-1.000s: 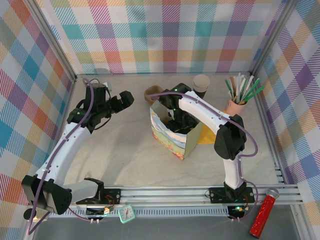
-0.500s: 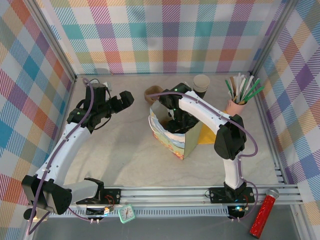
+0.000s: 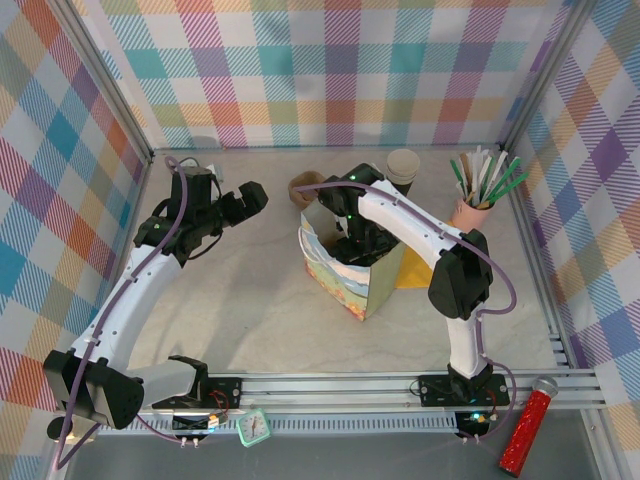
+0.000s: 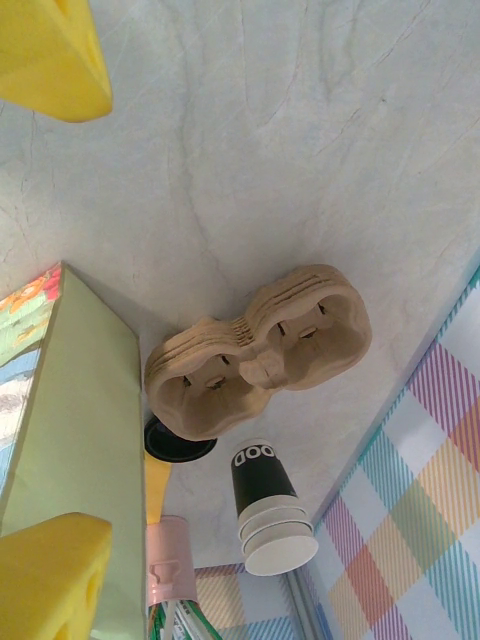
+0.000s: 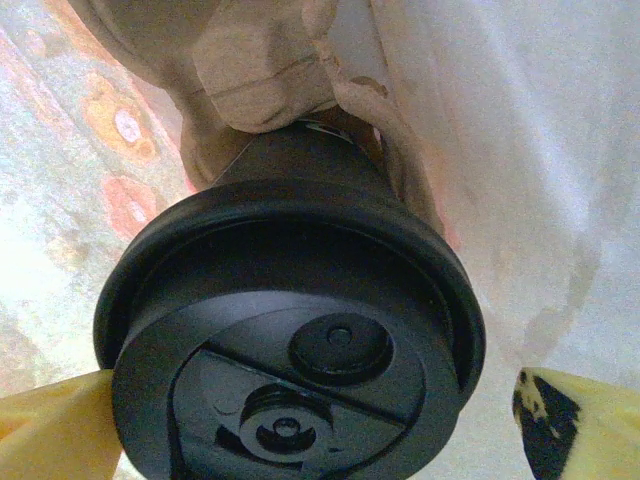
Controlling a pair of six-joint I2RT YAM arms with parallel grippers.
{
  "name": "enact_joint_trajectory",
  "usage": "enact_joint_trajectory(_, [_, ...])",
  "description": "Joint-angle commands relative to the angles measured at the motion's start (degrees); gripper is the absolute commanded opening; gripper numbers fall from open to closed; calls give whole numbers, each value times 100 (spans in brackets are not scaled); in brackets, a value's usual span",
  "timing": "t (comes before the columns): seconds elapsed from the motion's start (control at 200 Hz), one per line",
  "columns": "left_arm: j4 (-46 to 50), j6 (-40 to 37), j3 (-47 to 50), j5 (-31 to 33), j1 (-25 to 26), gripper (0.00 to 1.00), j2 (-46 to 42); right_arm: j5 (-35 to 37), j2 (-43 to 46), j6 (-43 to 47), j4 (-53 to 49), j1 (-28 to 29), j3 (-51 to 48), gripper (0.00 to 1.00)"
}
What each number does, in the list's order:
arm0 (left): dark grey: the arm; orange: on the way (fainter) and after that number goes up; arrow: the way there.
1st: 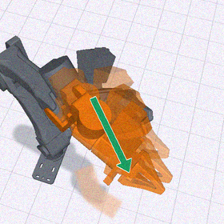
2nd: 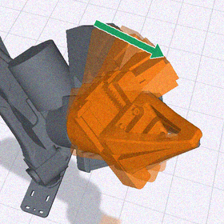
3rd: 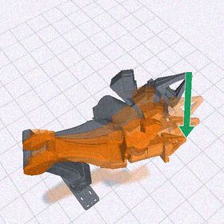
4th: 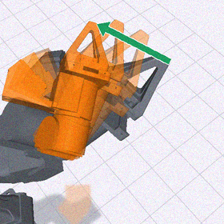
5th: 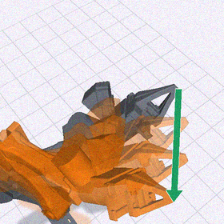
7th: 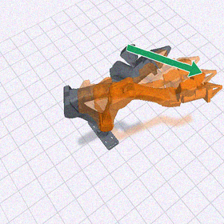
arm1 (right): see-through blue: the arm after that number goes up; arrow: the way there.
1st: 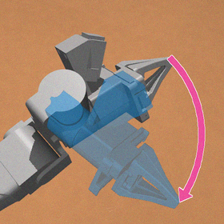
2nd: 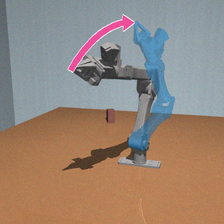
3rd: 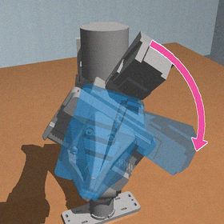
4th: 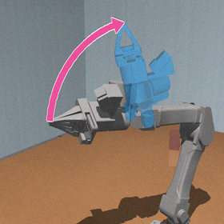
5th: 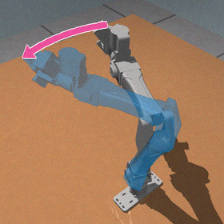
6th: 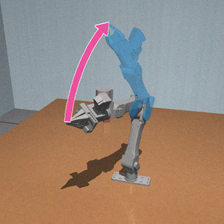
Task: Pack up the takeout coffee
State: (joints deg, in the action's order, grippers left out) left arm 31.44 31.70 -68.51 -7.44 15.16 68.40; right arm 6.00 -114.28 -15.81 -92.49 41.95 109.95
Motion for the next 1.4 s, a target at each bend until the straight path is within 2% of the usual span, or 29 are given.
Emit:
enact_joint_trajectory(0.0, [39,10,-109,-47,-74,100,-83,-2,21,-95,-243,-21,184,97])
enact_joint_trajectory(0.85, [42,19,-110,-38,-74,100,-90,-29,63,-266,-664,15,826,98])
enact_joint_trajectory(1.39, [12,21,-38,-157,-73,100,-140,-116,134,-256,-321,26,275,97])
